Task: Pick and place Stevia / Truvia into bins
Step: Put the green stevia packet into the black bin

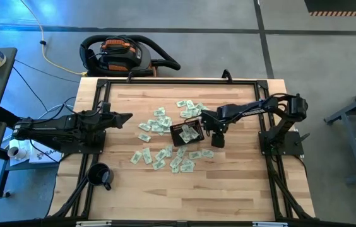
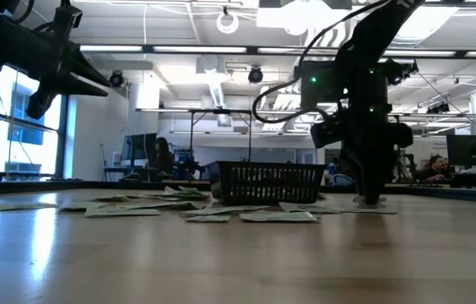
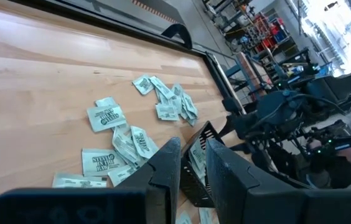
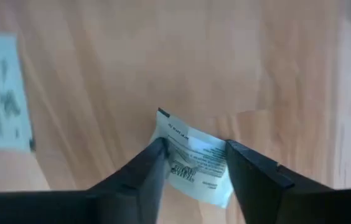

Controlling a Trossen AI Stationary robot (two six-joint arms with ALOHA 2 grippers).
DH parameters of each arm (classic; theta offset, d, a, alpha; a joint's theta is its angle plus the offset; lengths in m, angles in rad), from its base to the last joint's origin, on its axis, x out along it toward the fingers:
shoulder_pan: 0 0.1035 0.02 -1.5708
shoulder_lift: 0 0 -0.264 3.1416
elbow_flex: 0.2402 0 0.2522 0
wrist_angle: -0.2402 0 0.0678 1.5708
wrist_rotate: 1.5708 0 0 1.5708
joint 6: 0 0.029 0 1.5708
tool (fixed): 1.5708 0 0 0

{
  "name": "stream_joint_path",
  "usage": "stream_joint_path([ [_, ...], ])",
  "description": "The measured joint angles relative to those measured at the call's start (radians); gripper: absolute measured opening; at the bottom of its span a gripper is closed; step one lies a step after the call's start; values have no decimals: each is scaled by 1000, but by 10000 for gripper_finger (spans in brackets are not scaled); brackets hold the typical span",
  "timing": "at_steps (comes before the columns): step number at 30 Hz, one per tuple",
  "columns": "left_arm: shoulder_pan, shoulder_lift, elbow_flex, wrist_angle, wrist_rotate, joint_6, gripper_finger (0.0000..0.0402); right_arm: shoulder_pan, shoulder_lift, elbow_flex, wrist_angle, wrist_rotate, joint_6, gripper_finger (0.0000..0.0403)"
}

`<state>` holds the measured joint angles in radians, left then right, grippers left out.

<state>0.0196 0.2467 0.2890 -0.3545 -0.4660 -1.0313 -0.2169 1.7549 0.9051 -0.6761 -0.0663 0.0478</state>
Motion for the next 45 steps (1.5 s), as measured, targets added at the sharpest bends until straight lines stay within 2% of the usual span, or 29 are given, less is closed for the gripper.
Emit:
stream_joint_path([
  [7,0,0,0,3,0,0,111,32,-43,30,-2,-38,274,21],
  [8,0,0,0,2,0,0,111,42,-63,47,-1,-23,316,12],
  [12,0,0,0,1,0,5,111,73,-180,166,21,44,476,22],
  [15,0,0,0,0,1,18,111,82,-196,246,30,116,514,19],
  [19,0,0,0,0,1,59,111,67,-116,327,96,22,490,6],
  [22,0,0,0,0,7,63,111,66,-9,373,68,-34,499,23],
  [27,0,0,0,-1,39,66,111,70,93,446,-8,-99,528,95],
  [29,0,0,0,0,63,66,111,70,109,467,-42,-93,528,124],
  [32,0,0,0,-1,73,66,111,69,105,522,-88,7,510,159],
  [36,0,0,0,0,76,66,111,68,104,587,-271,199,436,185],
  [38,0,0,0,3,76,66,111,48,104,605,-322,216,419,189],
  [41,0,0,0,20,76,66,111,-14,103,591,-353,155,462,189],
  [45,0,0,0,47,75,66,111,-105,107,565,-355,225,525,186],
])
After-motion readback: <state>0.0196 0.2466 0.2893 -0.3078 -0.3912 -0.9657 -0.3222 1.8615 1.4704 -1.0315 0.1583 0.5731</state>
